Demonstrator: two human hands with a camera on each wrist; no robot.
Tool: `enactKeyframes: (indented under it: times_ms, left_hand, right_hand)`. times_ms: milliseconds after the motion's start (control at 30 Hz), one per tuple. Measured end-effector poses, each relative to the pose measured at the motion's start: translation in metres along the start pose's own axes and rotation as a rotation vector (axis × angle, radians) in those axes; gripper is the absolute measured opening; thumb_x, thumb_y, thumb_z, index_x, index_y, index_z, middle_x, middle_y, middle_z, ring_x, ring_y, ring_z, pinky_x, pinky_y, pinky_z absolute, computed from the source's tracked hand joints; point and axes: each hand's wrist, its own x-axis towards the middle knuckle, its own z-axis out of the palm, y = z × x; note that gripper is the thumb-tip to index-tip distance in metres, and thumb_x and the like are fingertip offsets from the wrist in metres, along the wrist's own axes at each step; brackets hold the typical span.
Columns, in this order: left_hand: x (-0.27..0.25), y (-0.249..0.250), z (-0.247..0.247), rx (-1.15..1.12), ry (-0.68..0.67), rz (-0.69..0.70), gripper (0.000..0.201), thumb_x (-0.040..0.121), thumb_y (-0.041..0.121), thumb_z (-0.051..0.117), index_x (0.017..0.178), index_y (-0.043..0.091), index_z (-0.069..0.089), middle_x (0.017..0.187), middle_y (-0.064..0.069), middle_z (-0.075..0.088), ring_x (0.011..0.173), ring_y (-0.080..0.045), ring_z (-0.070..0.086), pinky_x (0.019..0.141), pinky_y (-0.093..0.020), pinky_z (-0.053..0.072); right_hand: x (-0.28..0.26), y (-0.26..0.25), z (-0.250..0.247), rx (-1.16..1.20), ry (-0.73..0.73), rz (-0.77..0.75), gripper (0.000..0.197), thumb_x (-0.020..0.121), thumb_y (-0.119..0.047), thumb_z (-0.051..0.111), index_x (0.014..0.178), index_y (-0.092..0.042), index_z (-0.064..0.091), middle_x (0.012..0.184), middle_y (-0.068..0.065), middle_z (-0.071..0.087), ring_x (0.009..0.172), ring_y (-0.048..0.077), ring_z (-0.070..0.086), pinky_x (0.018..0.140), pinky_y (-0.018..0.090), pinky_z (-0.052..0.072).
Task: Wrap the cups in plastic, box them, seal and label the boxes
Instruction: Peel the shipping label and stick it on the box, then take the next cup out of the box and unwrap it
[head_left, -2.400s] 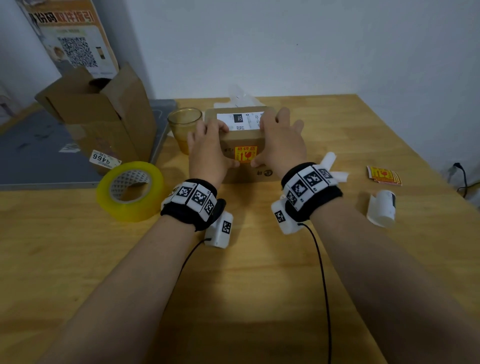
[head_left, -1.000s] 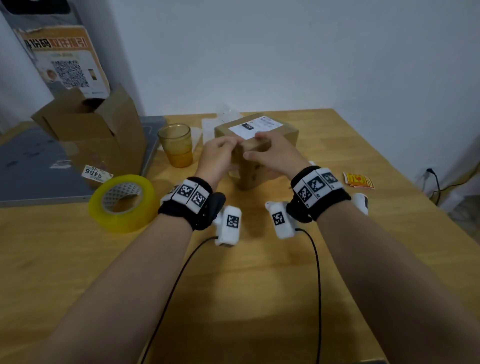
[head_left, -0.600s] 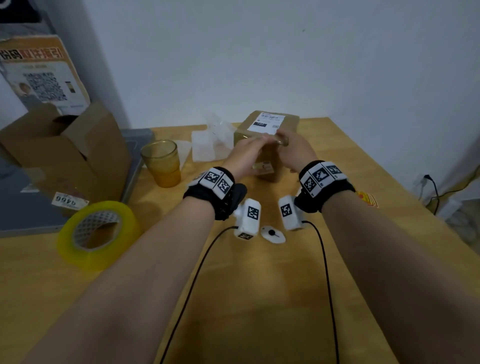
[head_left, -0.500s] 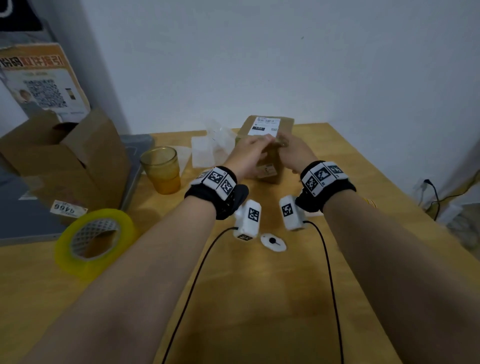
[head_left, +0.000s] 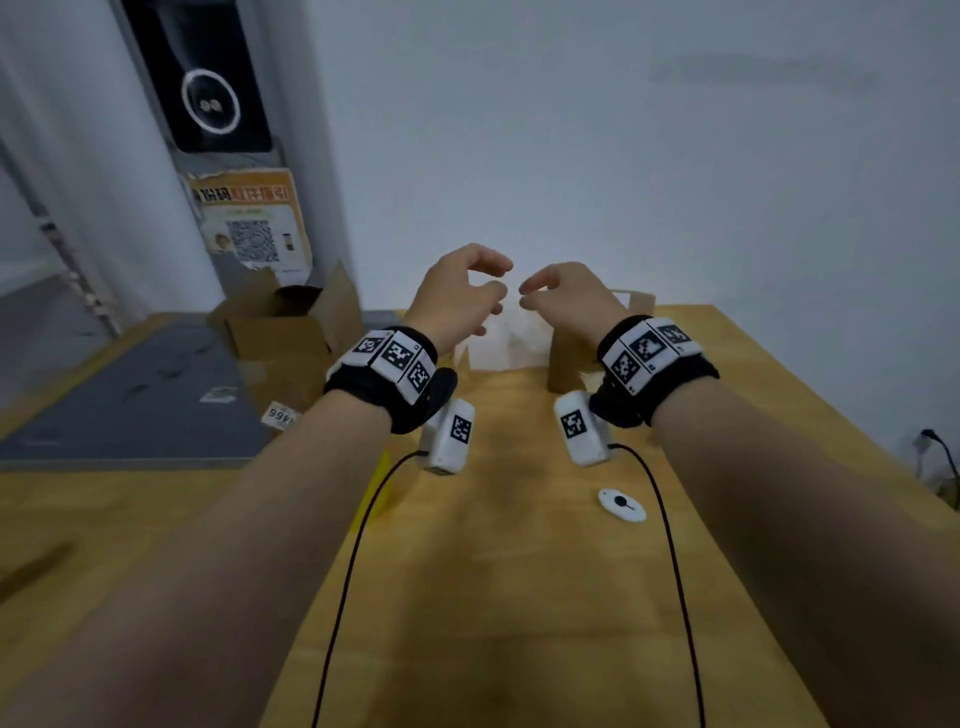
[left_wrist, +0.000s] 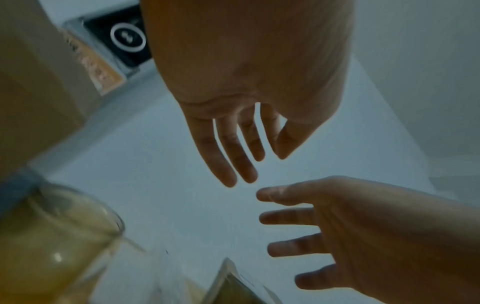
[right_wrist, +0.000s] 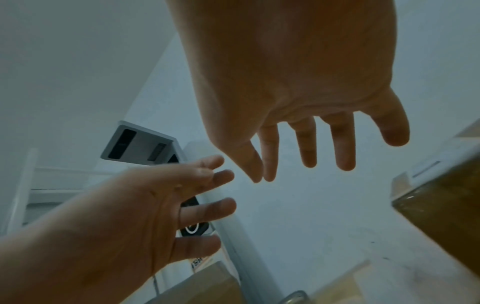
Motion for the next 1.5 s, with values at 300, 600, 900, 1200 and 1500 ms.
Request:
enactKeyframes:
  times_ms: [300,600,900,1200,1500]
  left_hand:
    - [-0.012,-0.054,-0.1,0.434,0.234,-0.403,0.03,0.091,0.03,0.051,0.116,0.019,0.064,0.155,-0.016,0.034,0.106,-0.034,0.06,0.089,-0.042,0.059]
    - [-0.022,-0.084,-0.137,0.574,0.325,-0.455,0.044,0.097,0.004,0.052,0.139,0.017,0.055,0.108,-0.017,0.073,0.094,-0.038,0.071,0.079,-0.04,0.059]
    - [-0.049,-0.068,-0.162,0.427,0.704,-0.177,0.03,0.101,0.016,0.058,0.126,0.019,0.073,0.119,-0.012,0.074,0.108,-0.034,0.069,0.093,-0.039,0.056]
    - [-0.069,0.029,-0.154,0.259,0.83,0.081,0.027,0.099,0.025,0.062,0.122,0.031,0.075,0.115,0.007,0.076,0.099,-0.014,0.071,0.092,-0.025,0.055]
    - [-0.099,0.079,-0.033,-0.277,0.281,-0.027,0.02,0.102,0.015,0.061,0.119,0.024,0.068,0.101,0.012,0.066,0.073,-0.018,0.077,0.069,-0.028,0.062]
  right_hand:
    - [-0.013,-0.049,0.038,0.039,-0.111,-0.043,0.015,0.095,-0.02,0.066,0.084,-0.029,0.072,0.105,-0.006,0.068,0.114,0.017,0.061,0.091,0.027,0.044]
    - [-0.021,-0.053,0.057,0.048,-0.162,-0.046,0.013,0.097,-0.019,0.065,0.089,-0.024,0.074,0.095,-0.012,0.065,0.092,0.01,0.059,0.086,0.028,0.05]
    - [-0.033,-0.051,0.05,0.089,-0.141,-0.07,0.014,0.098,-0.02,0.064,0.089,-0.025,0.074,0.096,-0.014,0.067,0.088,0.008,0.06,0.072,0.022,0.044]
    - [-0.065,-0.047,0.011,0.185,-0.076,-0.061,0.011,0.099,-0.026,0.062,0.094,-0.029,0.072,0.105,-0.007,0.069,0.099,0.022,0.07,0.072,0.032,0.059]
    - [-0.119,-0.019,-0.028,0.479,-0.13,0.055,0.06,0.096,-0.063,0.058,0.148,-0.035,0.05,0.144,-0.001,0.056,0.111,0.031,0.069,0.077,0.048,0.065]
